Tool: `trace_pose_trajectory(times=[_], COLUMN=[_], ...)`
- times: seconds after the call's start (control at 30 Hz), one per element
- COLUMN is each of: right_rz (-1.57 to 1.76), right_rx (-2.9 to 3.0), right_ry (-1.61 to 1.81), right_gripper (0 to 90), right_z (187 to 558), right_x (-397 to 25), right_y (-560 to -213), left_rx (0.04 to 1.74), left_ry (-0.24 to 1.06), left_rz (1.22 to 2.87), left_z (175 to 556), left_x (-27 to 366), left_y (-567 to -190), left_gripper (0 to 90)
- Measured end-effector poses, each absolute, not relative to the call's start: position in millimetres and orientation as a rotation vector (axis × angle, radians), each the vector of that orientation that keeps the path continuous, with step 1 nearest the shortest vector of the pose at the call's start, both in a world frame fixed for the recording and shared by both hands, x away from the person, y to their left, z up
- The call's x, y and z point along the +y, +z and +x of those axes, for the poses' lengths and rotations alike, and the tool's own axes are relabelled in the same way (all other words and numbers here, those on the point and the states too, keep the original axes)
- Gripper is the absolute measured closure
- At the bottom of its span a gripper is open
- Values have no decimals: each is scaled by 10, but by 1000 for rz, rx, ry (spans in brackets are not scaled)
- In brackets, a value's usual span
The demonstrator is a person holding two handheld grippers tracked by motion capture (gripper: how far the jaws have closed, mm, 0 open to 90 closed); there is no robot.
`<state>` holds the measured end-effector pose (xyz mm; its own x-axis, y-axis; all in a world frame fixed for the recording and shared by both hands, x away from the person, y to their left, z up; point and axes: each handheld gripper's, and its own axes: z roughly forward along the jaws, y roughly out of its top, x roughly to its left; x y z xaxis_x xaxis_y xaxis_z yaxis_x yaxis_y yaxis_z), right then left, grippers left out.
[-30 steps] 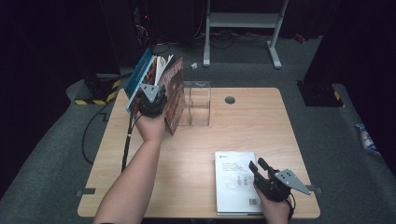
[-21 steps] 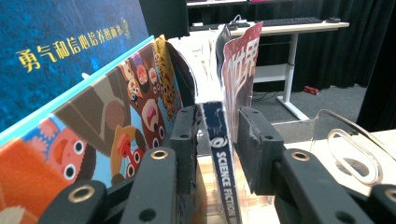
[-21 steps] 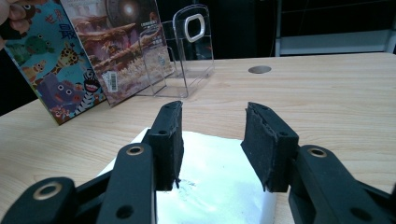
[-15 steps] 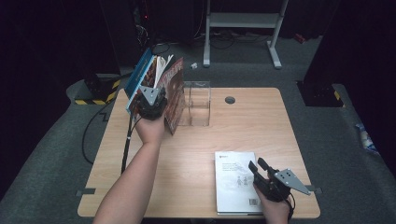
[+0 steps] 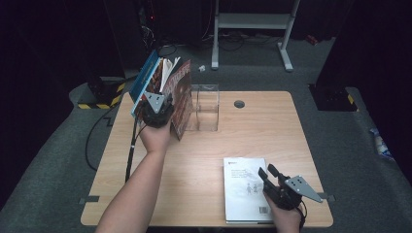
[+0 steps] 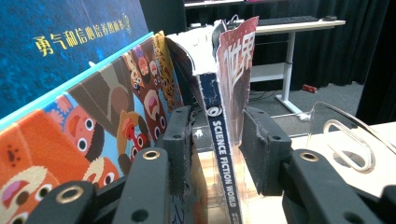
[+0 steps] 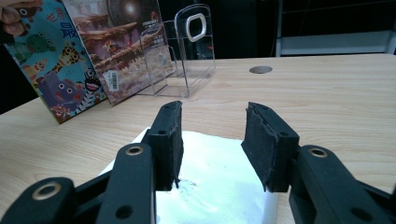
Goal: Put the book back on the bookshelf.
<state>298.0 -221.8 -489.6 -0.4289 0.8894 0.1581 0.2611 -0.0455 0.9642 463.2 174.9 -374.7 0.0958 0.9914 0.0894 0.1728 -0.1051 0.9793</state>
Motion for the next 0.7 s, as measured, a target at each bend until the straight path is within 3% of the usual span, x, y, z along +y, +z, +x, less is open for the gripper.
trace_pose_trajectory(times=[0.5,0.7], right_rz=[1221,1215], right_rx=[1694,1697], right_ry=[1507,1508], right_gripper=[560,558], right_z=[2975,2973], right_x=[-2219,-2216], right_y=[-4895,-4894], left_rx=[1224,1212], left_ry=[1104,1079], left_rz=[1445,1461], left_z=[4558,4509], left_x=[1780,1798], left_y=[-3717,-3698], left_gripper=[624,545])
